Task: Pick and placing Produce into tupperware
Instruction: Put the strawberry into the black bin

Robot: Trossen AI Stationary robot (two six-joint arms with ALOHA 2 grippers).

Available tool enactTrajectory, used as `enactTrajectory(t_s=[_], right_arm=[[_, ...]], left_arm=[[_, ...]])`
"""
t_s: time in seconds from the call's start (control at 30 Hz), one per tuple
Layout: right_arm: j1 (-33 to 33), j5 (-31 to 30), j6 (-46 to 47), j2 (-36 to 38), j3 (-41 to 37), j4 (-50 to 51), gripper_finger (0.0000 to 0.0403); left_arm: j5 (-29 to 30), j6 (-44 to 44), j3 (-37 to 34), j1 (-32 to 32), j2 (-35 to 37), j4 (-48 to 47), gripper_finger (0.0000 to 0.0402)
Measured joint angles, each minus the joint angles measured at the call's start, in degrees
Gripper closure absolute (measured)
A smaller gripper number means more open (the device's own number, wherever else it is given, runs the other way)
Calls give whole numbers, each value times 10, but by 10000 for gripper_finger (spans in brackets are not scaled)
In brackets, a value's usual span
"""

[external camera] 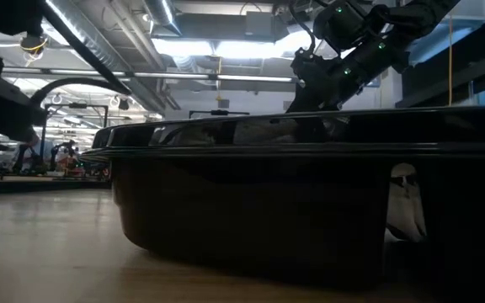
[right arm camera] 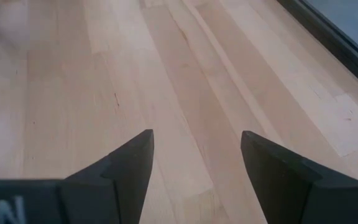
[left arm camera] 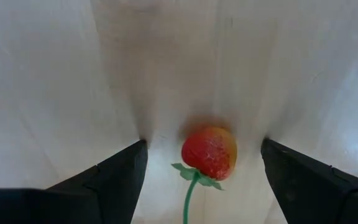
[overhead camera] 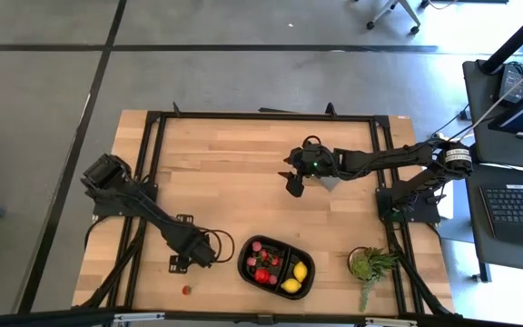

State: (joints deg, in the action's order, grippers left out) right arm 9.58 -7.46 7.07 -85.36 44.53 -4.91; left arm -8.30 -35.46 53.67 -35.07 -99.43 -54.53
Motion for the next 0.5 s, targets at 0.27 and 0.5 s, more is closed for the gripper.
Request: enactTrajectory(t_s=[0.27, 0.5], right_arm=[[0, 0, 2, 0, 0, 0, 160], [0, 0, 2, 0, 0, 0, 160]], left_arm=[[-3, 9, 2, 0, -6, -1, 125], [1, 16, 1, 0, -7, -1, 185]])
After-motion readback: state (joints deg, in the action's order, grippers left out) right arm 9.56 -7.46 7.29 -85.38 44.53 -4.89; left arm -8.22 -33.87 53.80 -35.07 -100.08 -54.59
